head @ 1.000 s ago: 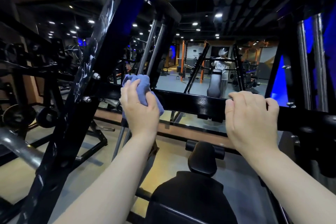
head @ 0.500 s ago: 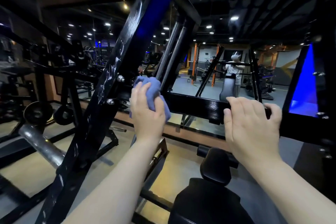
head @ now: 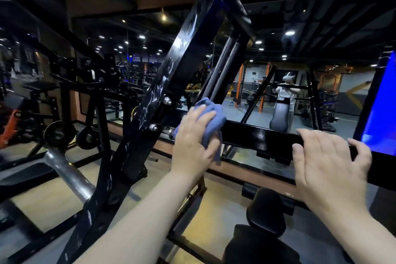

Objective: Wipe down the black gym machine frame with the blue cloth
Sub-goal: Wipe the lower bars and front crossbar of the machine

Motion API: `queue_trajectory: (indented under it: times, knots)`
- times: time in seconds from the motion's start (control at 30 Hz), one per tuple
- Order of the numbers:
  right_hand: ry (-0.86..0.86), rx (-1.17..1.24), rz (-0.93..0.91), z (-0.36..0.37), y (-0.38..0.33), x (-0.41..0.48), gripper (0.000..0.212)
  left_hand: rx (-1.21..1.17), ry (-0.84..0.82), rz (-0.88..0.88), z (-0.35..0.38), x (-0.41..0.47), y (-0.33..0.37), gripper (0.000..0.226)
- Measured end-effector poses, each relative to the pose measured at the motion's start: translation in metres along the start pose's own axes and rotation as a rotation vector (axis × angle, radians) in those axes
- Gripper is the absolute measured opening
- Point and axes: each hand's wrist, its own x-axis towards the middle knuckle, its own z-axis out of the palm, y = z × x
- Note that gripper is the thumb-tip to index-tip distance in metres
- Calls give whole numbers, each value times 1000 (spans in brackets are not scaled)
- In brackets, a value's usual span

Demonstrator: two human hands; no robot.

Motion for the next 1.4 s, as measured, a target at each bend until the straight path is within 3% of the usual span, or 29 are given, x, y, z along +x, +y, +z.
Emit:
queue_trajectory:
  times: [0.07, 0.2, 0.37, 0.47, 0.6, 0.7, 0.87, 0.93, 1.07, 1.17, 1.3, 1.33, 1.4]
  knots:
    - [9, 8, 7, 1, -3, 1, 45, -5, 66, -104, -18, 3, -27, 54]
    - [35, 1, 17, 3, -8, 3, 44, -24, 135, -143, -31, 8, -49, 50]
    - [-5, -43, -11, 1, -12, 2, 43, -134, 380, -418, 1, 6, -5, 42]
    - [-58, -63, -63, -2, -4, 2, 46, -140, 296, -361, 30, -4, 41, 43]
    - [-110, -129, -206, -13, 16, 5, 51, -92, 35, -2, 56, -13, 85, 52]
    - [-85, -147, -187, -20, 36, -4, 51, -23, -4, 166, 54, -11, 80, 51]
    - [-124, -139, -121, -36, 73, -17, 55, -187, 244, -301, 59, -12, 85, 50]
    - [-195, -27, -110, -40, 75, -17, 57, -172, 197, -326, 74, -16, 111, 49]
    - [-240, 285, -53, -46, 74, -19, 63, -210, 52, -202, 100, -27, 175, 48]
    - [-194, 562, -50, -52, 73, -21, 62, -466, -107, -193, 106, -32, 208, 57]
    - [-127, 587, 4, -48, 59, -27, 59, -1316, -339, -454, 94, -26, 222, 53]
    - [-96, 538, 49, -47, 55, -27, 62, -1408, -324, -513, 89, -24, 223, 48]
    - [6, 360, 53, -39, 53, -24, 65, -1301, -220, -534, 79, -21, 219, 39]
